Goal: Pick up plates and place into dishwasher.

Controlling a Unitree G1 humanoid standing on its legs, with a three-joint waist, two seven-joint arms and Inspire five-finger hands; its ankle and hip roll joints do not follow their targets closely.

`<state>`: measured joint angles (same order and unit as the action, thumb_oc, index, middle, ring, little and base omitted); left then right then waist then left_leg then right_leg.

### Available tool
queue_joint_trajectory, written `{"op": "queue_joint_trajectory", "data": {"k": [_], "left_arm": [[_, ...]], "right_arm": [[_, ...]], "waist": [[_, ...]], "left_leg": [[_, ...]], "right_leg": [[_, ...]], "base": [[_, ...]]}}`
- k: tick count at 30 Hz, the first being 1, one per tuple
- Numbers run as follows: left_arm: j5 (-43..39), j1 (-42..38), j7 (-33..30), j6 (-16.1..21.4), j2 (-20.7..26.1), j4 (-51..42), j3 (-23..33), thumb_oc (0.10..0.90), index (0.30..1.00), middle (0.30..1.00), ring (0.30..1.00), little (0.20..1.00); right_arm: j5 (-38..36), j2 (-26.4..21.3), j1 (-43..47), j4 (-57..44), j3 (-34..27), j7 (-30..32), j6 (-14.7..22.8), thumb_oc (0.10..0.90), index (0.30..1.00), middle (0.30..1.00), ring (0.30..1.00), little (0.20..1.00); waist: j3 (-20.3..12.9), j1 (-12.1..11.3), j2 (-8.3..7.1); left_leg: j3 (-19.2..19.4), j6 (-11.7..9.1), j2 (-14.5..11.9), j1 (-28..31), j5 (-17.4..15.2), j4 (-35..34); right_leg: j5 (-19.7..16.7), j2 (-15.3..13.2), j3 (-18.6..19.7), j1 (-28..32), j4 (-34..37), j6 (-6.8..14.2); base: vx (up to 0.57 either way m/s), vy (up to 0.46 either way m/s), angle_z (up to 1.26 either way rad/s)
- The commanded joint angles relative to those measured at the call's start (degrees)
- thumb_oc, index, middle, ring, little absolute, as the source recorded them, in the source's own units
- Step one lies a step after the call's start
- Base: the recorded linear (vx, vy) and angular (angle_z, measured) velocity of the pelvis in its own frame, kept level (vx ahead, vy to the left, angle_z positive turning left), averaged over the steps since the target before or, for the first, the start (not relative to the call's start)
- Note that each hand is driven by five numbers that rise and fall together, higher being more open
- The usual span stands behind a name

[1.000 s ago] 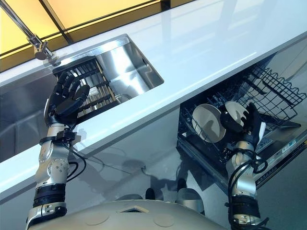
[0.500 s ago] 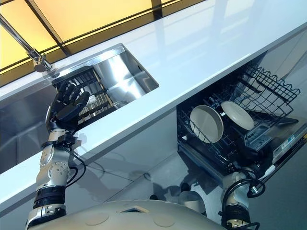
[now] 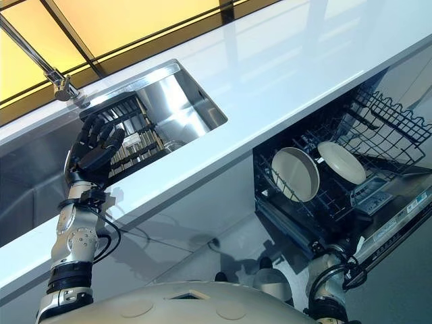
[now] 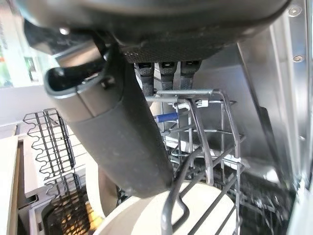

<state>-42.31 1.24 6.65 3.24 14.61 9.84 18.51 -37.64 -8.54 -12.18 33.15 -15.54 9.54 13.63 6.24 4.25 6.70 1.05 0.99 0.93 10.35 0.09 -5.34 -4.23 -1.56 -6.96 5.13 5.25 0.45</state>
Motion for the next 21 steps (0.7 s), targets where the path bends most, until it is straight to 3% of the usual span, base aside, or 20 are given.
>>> {"op": "queue_joint_trajectory", "data": {"k": [1,4,8,11,14,18,21], "left_arm": [[-0.3,-4.17,0.5,3.24,5.55,-4.29,3.79,0.8,0.9,0.9,0.9,0.9],[0.14,-4.4,0.17,2.37,5.36,-4.59,2.99,0.8,0.9,0.9,0.9,0.9],[0.82,-4.96,0.18,2.97,4.32,-3.01,0.48,0.8,0.9,0.9,0.9,0.9],[1.3,-4.88,0.21,2.95,3.41,-2.13,-1.13,0.8,0.9,0.9,0.9,0.9],[1.36,-5.15,0.53,2.93,3.06,-0.72,-2.95,0.8,0.9,0.9,0.9,0.9],[0.86,-6.86,-0.27,1.66,3.68,1.08,-5.49,0.8,0.9,0.9,0.9,0.9],[0.68,-7.5,-0.74,0.04,4.39,1.8,-6.98,0.8,0.9,0.9,0.9,0.9]], "right_arm": [[-0.78,2.4,4.65,-2.52,3.96,-17.57,-0.11,0.8,0.9,0.9,0.9,0.9],[0.16,1.45,6.35,-3.75,6.29,-22.29,2.28,0.8,0.9,0.9,0.9,0.9],[-1.32,-0.73,12.47,-6.12,10.52,-23.19,5.56,0.8,0.9,0.9,0.9,0.9],[-4.02,-2.09,16.49,-8.32,12.6,-26.1,4.11,0.8,0.9,0.9,0.9,0.9],[-9.5,-3.5,21.38,-9.6,14.77,-29.24,0.3,0.8,0.9,0.9,0.9,0.9],[-11.87,-4.63,30.91,-9.16,17.76,-29.0,-3.31,0.8,0.9,0.9,0.9,0.9],[-11.24,-6.48,37.23,-7.2,20.24,-27.71,-4.02,0.8,0.9,0.9,0.9,0.9]], "waist": [[-0.17,-1.46,-1.85],[-0.03,-2.25,-1.96],[0.3,-3.78,-1.6],[0.25,-4.93,-1.04],[-0.04,-6.3,-0.62],[-0.47,-8.23,-0.41],[-1.08,-9.84,-0.8]], "left_leg": [[0.55,3.23,3.88,-1.51,-1.8,0.34],[-0.1,3.13,3.97,-0.95,-2.1,0.34],[-0.88,2.98,4.0,-0.54,-1.79,0.34],[-1.47,2.78,4.05,-0.19,-1.54,0.34],[-2.23,2.54,4.11,0.1,-1.19,0.34],[-3.39,2.27,4.28,0.69,-0.56,0.44],[-4.23,2.15,4.48,0.96,-0.14,0.89]], "right_leg": [[7.95,-0.71,-0.39,-1.53,-7.94,2.29],[8.09,-0.98,-1.13,-0.6,-7.36,2.35],[7.5,-1.4,-2.15,0.27,-6.58,2.1],[7.28,-1.64,-2.77,1.08,-5.99,1.89],[7.0,-1.98,-3.49,1.79,-5.56,1.73],[6.41,-2.5,-4.5,2.62,-5.31,1.5],[5.72,-2.91,-5.28,3.25,-5.22,1.53]], "base": [[0.07,-0.011,0.02],[0.08,-0.012,0.03],[0.08,0.013,0.1],[0.11,0.046,0.08],[0.12,0.061,0.08],[0.14,0.055,0.15],[0.15,0.018,0.11]]}}
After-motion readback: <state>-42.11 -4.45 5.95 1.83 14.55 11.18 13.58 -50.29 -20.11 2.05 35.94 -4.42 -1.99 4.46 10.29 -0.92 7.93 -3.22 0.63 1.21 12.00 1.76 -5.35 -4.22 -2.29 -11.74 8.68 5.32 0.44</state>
